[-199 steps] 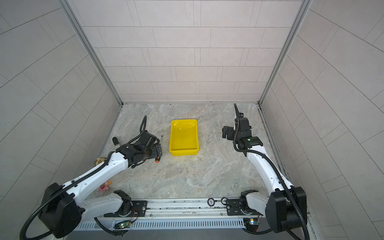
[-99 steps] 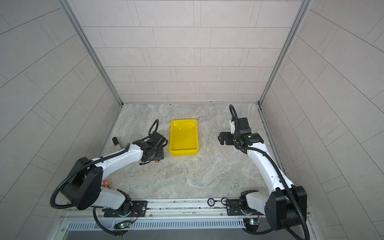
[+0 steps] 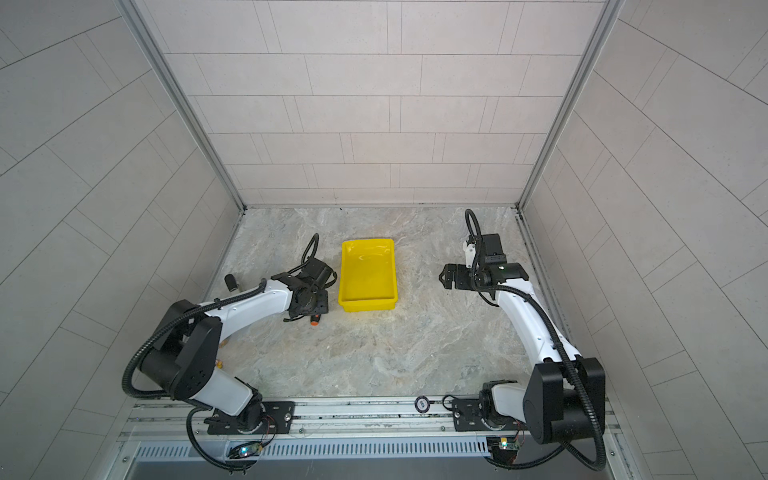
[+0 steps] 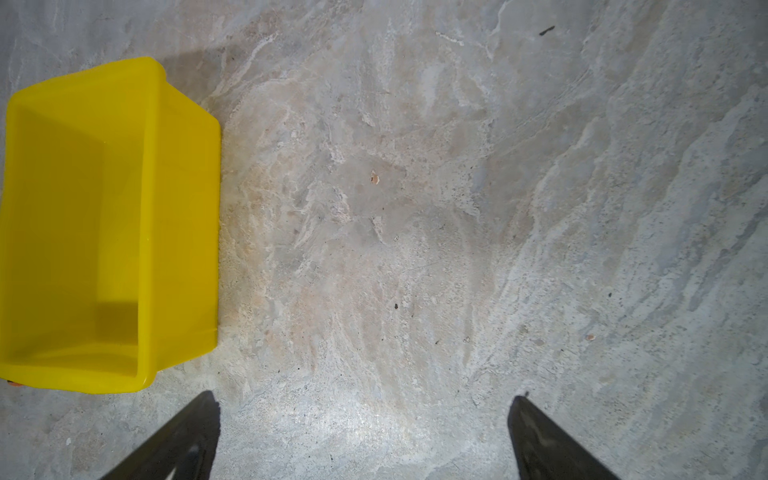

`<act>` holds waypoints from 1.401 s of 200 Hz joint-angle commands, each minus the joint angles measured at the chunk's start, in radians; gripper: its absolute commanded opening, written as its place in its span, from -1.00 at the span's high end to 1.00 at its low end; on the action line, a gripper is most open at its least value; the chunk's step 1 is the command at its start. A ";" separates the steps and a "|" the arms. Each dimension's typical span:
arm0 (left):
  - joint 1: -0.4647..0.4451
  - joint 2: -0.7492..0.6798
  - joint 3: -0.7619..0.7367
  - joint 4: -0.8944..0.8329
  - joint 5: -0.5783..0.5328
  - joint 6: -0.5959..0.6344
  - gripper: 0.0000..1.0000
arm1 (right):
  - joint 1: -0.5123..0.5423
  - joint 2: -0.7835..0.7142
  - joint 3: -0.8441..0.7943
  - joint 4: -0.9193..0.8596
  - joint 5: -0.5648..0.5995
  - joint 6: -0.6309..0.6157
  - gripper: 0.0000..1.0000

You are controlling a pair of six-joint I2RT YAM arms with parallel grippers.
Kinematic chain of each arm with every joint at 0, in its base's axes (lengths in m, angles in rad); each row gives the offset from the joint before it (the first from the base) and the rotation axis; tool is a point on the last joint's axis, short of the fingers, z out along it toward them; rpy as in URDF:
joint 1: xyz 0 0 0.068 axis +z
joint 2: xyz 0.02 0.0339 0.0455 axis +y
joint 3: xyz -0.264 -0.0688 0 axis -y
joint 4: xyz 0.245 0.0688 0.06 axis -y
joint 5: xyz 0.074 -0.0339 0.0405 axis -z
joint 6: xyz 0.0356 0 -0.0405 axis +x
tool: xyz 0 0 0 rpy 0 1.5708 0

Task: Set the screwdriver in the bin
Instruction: 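Reach the left gripper down over the screwdriver handle while the right arm lifts forward, then close the left gripper on the black-and-orange screwdriver handle and lift it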

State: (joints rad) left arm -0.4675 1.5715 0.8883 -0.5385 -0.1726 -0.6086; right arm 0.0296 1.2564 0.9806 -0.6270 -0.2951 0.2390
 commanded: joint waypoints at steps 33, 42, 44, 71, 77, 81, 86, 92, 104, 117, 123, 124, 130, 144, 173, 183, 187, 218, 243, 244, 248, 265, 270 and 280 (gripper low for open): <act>0.028 0.090 0.050 0.015 0.065 0.049 -0.16 | -0.019 -0.039 0.002 -0.037 0.030 -0.026 -0.99; 0.028 0.100 0.054 0.023 0.065 0.053 -0.15 | -0.022 -0.040 0.004 -0.039 0.034 -0.027 -0.99; 0.028 0.103 0.054 0.025 0.066 0.053 -0.15 | -0.023 -0.040 0.004 -0.039 0.036 -0.027 -0.99; 0.028 0.120 0.055 0.035 0.062 0.059 -0.05 | -0.025 -0.042 0.005 -0.050 0.057 -0.033 -0.99; 0.027 0.121 0.054 0.037 0.059 0.059 -0.01 | -0.025 -0.042 0.005 -0.048 0.059 -0.034 -0.99; 0.029 0.121 0.054 0.038 0.058 0.061 0.04 | -0.025 -0.042 0.005 -0.048 0.059 -0.033 -0.99; 0.028 0.121 0.054 0.038 0.059 0.061 0.09 | -0.026 -0.041 0.006 -0.048 0.060 -0.033 -0.99; 0.028 0.125 0.056 0.037 0.060 0.064 0.13 | -0.026 -0.040 0.005 -0.049 0.061 -0.035 -0.99; 0.028 0.123 0.058 0.034 0.064 0.065 0.25 | -0.027 -0.041 0.003 -0.053 0.069 -0.035 -0.99; 0.028 0.115 0.050 0.040 0.058 0.062 0.34 | -0.028 -0.043 0.004 -0.050 0.071 -0.035 -0.99; 0.029 0.112 0.045 0.044 0.060 0.061 0.35 | -0.028 -0.042 0.004 -0.049 0.071 -0.035 -0.99; 0.028 0.111 0.044 0.045 0.060 0.060 0.35 | -0.028 -0.043 0.004 -0.049 0.071 -0.035 -0.99; 0.027 0.108 0.039 0.045 0.060 0.058 0.35 | -0.029 -0.041 0.004 -0.049 0.071 -0.035 -0.99; 0.028 0.101 0.032 0.037 0.062 0.052 0.39 | -0.033 -0.041 0.010 -0.056 0.068 -0.037 -0.99; 0.028 0.066 0.011 0.038 0.068 0.035 0.53 | -0.036 -0.047 0.012 -0.054 0.059 -0.037 -0.99; 0.028 0.050 0.012 0.030 0.073 0.032 0.56 | -0.036 -0.050 0.011 -0.059 0.068 -0.038 -0.99; 0.028 0.045 0.012 0.026 0.072 0.031 0.57 | -0.036 -0.049 0.012 -0.062 0.068 -0.038 -0.99; 0.027 -0.020 0.008 -0.001 0.058 0.010 0.66 | -0.037 -0.063 0.010 -0.062 0.060 -0.039 -0.99; 0.028 -0.078 0.017 -0.034 0.049 -0.007 0.71 | -0.037 -0.064 0.013 -0.063 0.059 -0.040 -0.99; 0.028 -0.080 0.017 -0.036 0.049 -0.007 0.72 | -0.036 -0.064 0.013 -0.063 0.059 -0.040 -0.99; 0.027 -0.089 0.018 -0.040 0.047 -0.009 0.73 | -0.036 -0.065 0.012 -0.064 0.058 -0.039 -0.99; 0.028 -0.116 0.032 -0.063 0.048 -0.021 0.76 | -0.036 -0.069 0.007 -0.064 0.053 -0.038 -0.99; 0.028 -0.122 0.038 -0.073 0.050 -0.023 0.77 | -0.036 -0.071 0.007 -0.064 0.049 -0.038 -0.99; 0.028 -0.136 0.045 -0.089 0.049 -0.032 0.77 | -0.037 -0.071 0.006 -0.060 0.042 -0.037 -0.99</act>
State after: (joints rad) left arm -0.4404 1.4727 0.9051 -0.5606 -0.0982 -0.5953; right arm -0.0013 1.2121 0.9810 -0.6640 -0.2420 0.2161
